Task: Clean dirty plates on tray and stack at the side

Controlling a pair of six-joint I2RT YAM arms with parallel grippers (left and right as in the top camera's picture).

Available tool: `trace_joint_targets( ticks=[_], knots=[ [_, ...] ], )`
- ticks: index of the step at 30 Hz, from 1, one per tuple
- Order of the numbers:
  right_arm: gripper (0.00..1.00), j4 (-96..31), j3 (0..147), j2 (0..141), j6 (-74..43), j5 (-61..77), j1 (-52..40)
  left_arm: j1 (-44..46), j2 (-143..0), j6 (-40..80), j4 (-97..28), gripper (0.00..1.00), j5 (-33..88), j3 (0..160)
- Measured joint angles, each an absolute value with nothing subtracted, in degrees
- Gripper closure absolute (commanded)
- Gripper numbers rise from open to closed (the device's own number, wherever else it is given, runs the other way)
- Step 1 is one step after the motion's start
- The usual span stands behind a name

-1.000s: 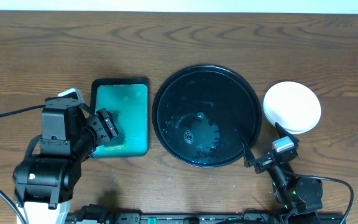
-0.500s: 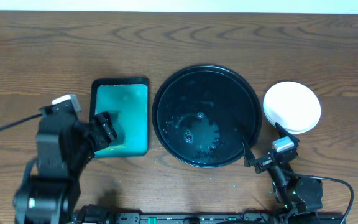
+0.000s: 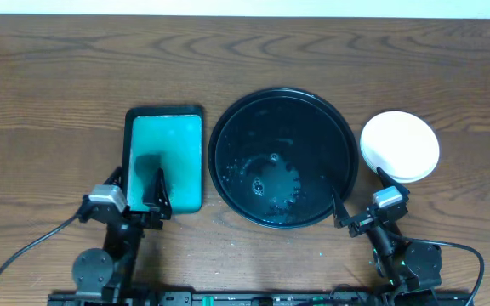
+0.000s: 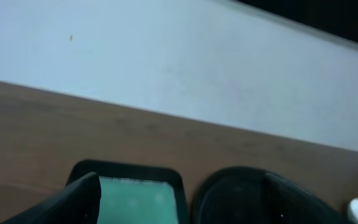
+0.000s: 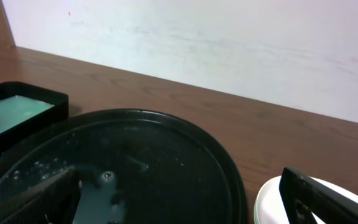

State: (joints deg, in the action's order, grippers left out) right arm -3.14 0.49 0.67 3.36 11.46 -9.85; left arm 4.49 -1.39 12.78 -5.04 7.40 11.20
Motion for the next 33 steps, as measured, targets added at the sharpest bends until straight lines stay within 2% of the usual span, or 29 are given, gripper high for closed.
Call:
trace_joint_targets(
  ticks=[7,33],
  knots=[
    [0.01,-3.1,0.5,0.7,3.4,11.5,-9.8,4.5,-0.7,11.9,-1.8,0.19,6.0,1.4],
    [0.01,-3.1,0.4,0.6,3.4,11.5,-9.8,4.5,-0.6,11.7,-1.9,0.19,5.4,1.3]
  ],
)
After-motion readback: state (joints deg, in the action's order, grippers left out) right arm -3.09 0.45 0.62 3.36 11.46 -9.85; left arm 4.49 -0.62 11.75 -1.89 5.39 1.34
